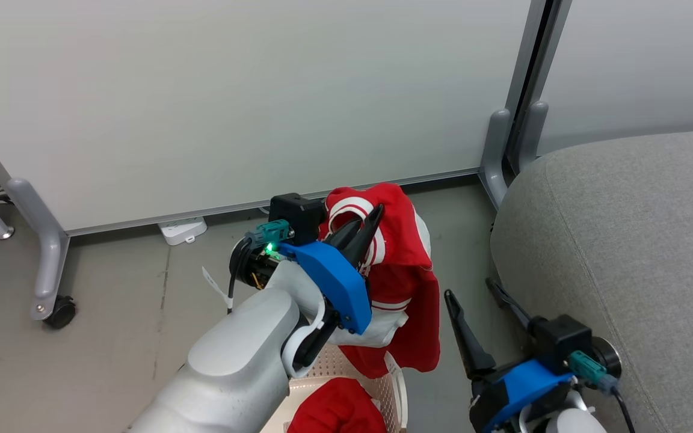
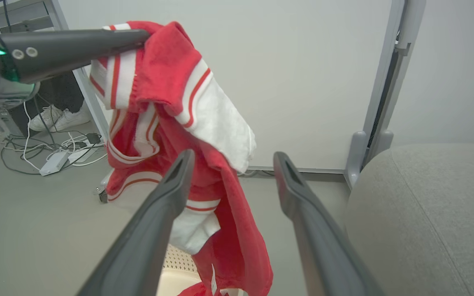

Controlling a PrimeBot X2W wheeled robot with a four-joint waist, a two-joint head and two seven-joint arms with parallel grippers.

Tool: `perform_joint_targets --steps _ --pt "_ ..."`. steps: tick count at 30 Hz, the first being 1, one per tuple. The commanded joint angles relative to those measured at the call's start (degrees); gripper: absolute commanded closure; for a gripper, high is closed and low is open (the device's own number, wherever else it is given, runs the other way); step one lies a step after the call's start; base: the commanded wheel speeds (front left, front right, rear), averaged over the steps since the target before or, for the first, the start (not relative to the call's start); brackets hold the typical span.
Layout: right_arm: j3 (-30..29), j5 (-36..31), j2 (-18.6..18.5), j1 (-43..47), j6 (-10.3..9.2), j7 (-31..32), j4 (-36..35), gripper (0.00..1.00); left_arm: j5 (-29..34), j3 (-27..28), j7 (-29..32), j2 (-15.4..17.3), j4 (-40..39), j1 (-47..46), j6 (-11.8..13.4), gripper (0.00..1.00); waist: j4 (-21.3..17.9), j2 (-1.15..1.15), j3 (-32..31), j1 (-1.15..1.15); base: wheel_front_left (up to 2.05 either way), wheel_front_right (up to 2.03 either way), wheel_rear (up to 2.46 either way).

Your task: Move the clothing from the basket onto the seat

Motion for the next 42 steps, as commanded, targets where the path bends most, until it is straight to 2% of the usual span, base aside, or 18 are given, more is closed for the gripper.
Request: perform_joint_targets --steps 1,9,19,20,21,22,23,32,42 --pt "1.0 -0.6 -0.1 -2.0 -0.04 0.6 0.7 0.0 -0.6 -0.6 -0.6 0.2 0.0 -0.8 0.2 1.0 0.0 0.0 0.1 0.0 0.0 0.0 0.0" --pt "4.9 -1.6 -0.1 -10.6 -0.04 1.0 8.6 0.0 -2.8 -3.3 -1.2 0.1 -0.5 -1.5 0.4 1.0 0.2 0.0 0.0 0.0 0.0 0.0 0.0" --pt "8.1 2.6 -0.1 -18.9 -0.04 -1.1 20.2 0.0 -5.3 -6.6 -1.7 0.1 -1.2 -1.8 0.5 1.0 1.4 0.0 -0.6 0.0 0.0 0.0 0.0" --pt "8.6 3.2 -0.1 -19.6 -0.04 -1.3 21.1 0.11 -5.5 -6.9 -1.9 0.1 -1.2 -1.8 0.5 1.0 1.5 0.0 -0.7 0.0 0.0 0.0 0.0" --pt "8.9 3.8 -0.1 -20.2 -0.04 -1.5 22.2 0.58 -5.9 -7.2 -2.0 0.2 -1.2 -1.9 0.5 1.0 1.5 0.0 -0.8 0.0 0.0 0.0 0.0" --pt "9.1 4.3 -0.1 -20.8 -0.04 -1.8 23.1 0.9 -6.1 -7.4 -2.1 0.2 -1.2 -2.0 0.5 1.0 1.6 0.0 -0.8 0.0 0.0 0.0 0.0" --pt "9.4 4.7 -0.1 -21.3 -0.04 -2.1 23.9 1.0 -6.3 -7.7 -2.2 0.2 -1.1 -2.0 0.6 1.0 1.7 0.0 -0.9 0.0 0.0 0.0 0.0" --pt "11.4 8.0 -0.1 -23.5 -0.04 -4.2 28.7 1.0 -8.1 -9.4 -3.3 0.2 -0.4 -2.7 1.1 1.0 1.4 0.0 -1.3 0.0 0.0 0.0 0.0" --pt "12.8 9.6 -0.1 -24.8 -0.04 -5.7 30.7 1.0 -9.8 -10.8 -4.1 0.2 0.3 -3.6 1.1 1.0 0.9 0.0 -1.1 0.0 0.0 0.0 0.0"
